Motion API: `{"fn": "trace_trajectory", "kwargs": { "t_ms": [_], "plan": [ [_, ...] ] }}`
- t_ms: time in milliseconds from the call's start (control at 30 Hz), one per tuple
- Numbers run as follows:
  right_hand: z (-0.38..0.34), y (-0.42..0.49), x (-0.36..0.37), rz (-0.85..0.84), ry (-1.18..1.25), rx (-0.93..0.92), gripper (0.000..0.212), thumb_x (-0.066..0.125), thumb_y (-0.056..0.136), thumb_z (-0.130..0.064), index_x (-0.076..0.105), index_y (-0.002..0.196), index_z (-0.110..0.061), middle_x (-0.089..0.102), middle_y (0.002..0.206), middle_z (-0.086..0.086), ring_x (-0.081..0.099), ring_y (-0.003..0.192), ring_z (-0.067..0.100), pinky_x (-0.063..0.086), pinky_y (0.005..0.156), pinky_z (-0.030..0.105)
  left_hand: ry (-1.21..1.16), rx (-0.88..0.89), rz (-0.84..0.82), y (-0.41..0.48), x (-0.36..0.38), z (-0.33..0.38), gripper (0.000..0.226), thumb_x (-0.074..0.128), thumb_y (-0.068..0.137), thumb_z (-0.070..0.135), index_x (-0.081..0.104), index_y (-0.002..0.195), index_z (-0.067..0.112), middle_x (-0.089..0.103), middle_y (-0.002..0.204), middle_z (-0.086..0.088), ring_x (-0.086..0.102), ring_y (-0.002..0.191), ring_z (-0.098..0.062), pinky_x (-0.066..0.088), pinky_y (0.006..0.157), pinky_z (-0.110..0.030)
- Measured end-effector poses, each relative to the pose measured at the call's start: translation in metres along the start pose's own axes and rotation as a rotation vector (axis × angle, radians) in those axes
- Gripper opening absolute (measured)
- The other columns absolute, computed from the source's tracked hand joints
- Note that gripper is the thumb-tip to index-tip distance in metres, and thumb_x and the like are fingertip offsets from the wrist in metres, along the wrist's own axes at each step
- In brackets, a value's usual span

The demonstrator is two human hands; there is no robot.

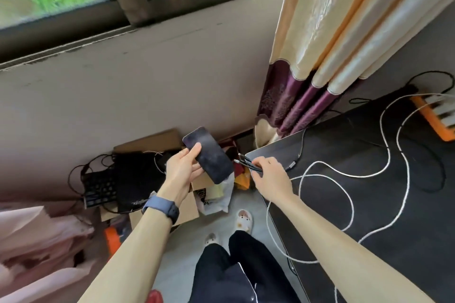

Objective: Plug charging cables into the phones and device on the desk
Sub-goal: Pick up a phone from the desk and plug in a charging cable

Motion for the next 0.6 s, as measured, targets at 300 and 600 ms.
{"fn": "trace_trajectory", "kwargs": {
  "t_ms": [300,600],
  "plan": [
    [-0.016,0.047,0.026,0.025,-0.191,0.081,0.046,0.06,0.095,-0.042,0.049,0.136,-0.025,0.051,0.133,0.006,0.048,0.12,0.03,0.047,0.093,0.045,0.002,-0.07,0.032,0.048,-0.026,0.007,0.044,0.07,0.093,0.027,0.062,0.13,0.006,0.076,0.112,-0.012,0.075,0.098,-0.028,0.058,0.089,-0.041],
    [-0.01,0.054,0.032,0.009,-0.066,0.137,0.019,0.06,0.097,-0.032,0.067,0.114,-0.028,0.065,0.114,0.0,0.05,0.111,0.026,0.048,0.088,0.042,0.063,-0.12,-0.026,0.068,-0.03,0.02,0.042,0.07,0.093,0.028,0.064,0.127,0.005,0.077,0.11,-0.01,0.075,0.097,-0.028,0.061,0.08,-0.036]
  ]
}}
Point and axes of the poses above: each hand's wrist, its own y-axis towards the middle knuckle, its own x-axis out of the palm, z = x × y, the point moved 1 cm from there along y, towards the middle knuckle
